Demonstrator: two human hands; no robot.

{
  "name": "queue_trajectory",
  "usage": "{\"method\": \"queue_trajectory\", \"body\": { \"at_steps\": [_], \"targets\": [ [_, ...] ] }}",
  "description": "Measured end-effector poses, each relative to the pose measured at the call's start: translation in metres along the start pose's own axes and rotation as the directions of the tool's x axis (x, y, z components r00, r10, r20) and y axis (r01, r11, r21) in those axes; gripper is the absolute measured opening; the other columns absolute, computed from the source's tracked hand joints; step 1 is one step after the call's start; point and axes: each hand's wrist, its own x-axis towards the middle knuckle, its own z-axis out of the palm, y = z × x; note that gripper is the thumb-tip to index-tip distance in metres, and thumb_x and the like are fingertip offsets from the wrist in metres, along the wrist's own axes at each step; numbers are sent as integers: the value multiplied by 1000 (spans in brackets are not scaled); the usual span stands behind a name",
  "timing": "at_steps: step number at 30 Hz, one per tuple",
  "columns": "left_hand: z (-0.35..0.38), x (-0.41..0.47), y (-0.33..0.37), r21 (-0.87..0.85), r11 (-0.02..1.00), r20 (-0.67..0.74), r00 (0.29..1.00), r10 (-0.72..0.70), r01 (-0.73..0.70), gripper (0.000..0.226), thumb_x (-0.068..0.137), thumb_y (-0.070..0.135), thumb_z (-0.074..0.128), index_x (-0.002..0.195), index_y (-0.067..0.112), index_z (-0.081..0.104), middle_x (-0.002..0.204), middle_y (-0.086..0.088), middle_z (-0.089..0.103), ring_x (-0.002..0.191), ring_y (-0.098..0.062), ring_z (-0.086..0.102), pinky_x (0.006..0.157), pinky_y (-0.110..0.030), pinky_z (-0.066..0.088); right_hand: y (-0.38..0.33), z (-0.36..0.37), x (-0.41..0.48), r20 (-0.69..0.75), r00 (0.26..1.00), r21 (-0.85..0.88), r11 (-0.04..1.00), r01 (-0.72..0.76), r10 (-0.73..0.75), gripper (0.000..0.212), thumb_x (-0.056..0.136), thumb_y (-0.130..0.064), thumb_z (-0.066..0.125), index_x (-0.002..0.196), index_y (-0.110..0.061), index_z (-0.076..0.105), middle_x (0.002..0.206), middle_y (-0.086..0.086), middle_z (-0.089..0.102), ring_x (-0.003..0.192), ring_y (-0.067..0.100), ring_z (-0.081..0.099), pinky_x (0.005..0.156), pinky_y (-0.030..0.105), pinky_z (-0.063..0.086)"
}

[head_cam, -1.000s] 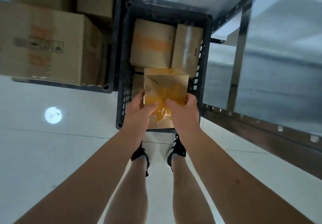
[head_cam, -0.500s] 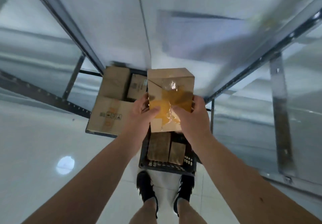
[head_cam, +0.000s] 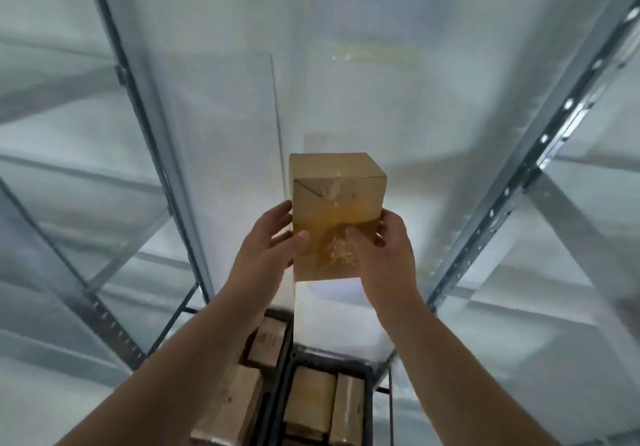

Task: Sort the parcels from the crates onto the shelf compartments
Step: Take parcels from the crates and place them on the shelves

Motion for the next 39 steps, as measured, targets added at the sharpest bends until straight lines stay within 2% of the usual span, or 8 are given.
{"method": "queue_trajectory", "body": {
  "at_steps": [9, 13, 18, 22, 26, 30, 35, 39],
  "targets": [
    [12, 12, 171, -16, 941, 42, 941, 337, -337, 31, 100, 44, 64, 130, 46, 58, 128, 23, 66, 109, 2, 69, 74, -15, 58, -152, -32, 20, -71, 930, 6, 932, 362, -361, 31, 103, -48, 59, 131, -37, 56, 117, -28, 63, 106, -5, 63, 75, 11, 48],
    [16, 23, 231, 20, 919, 17, 919, 393, -394, 39, 91, 70, 49, 121, 47, 58, 129, 24, 64, 121, -7, 63, 104, -40, 53, -211, -48, 27, -96, 914, 98, 910, 402, -393, 29, 104, -47, 58, 131, -35, 57, 120, -22, 63, 109, 1, 60, 87, 26, 48],
    [20, 28, 283, -11, 887, 41, 886, 462, -462, 49, 90, 73, 42, 127, 46, 58, 135, 17, 66, 127, -18, 65, 104, -47, 55, -267, -66, 32, -124, 905, 205, 882, 425, -407, 25, 106, -50, 52, 125, -34, 58, 116, -21, 63, 104, 5, 62, 95, 35, 52],
    [21, 30, 303, -91, 895, 26, 897, 441, -437, 66, 90, 78, 48, 140, 36, 60, 136, 11, 70, 123, -22, 70, 107, -51, 55, -290, -76, 33, -130, 911, 276, 869, 412, -391, 26, 108, -54, 45, 122, -38, 59, 123, -13, 66, 111, 12, 67, 99, 38, 55],
    [25, 27, 313, -122, 897, 40, 901, 432, -425, 58, 82, 71, 45, 121, 36, 69, 128, 12, 74, 120, -17, 71, 111, -47, 51, -304, -84, 32, -86, 935, 351, 867, 353, -345, 36, 111, -55, 32, 114, -36, 63, 117, -8, 73, 108, 15, 71, 90, 34, 58],
    [24, 27, 316, -45, 907, 32, 906, 421, -420, 70, 83, 78, 34, 129, 38, 68, 133, 16, 72, 127, -11, 65, 116, -47, 42, -307, -87, 32, -27, 965, 404, 880, 248, -260, 44, 110, -59, 32, 107, -32, 68, 111, -5, 76, 107, 15, 72, 102, 38, 55],
    [24, 26, 313, -1, 895, -54, 893, 446, -447, 59, 104, 69, 19, 113, 48, 73, 124, 22, 74, 116, -6, 65, 102, -43, 39, -305, -84, 31, -20, 981, 376, 908, 186, -193, 55, 109, -62, 33, 128, -25, 70, 119, -2, 78, 114, 20, 70, 111, 51, 50],
    [21, 25, 309, -118, 893, -91, 900, 426, -435, 77, 79, 80, 38, 133, 34, 69, 129, 14, 73, 116, -16, 67, 89, -37, 50, -301, -84, 30, -5, 983, 457, 873, 167, -185, 54, 109, -61, 37, 128, -24, 71, 115, -2, 80, 111, 26, 75, 100, 51, 59]
  ]
}}
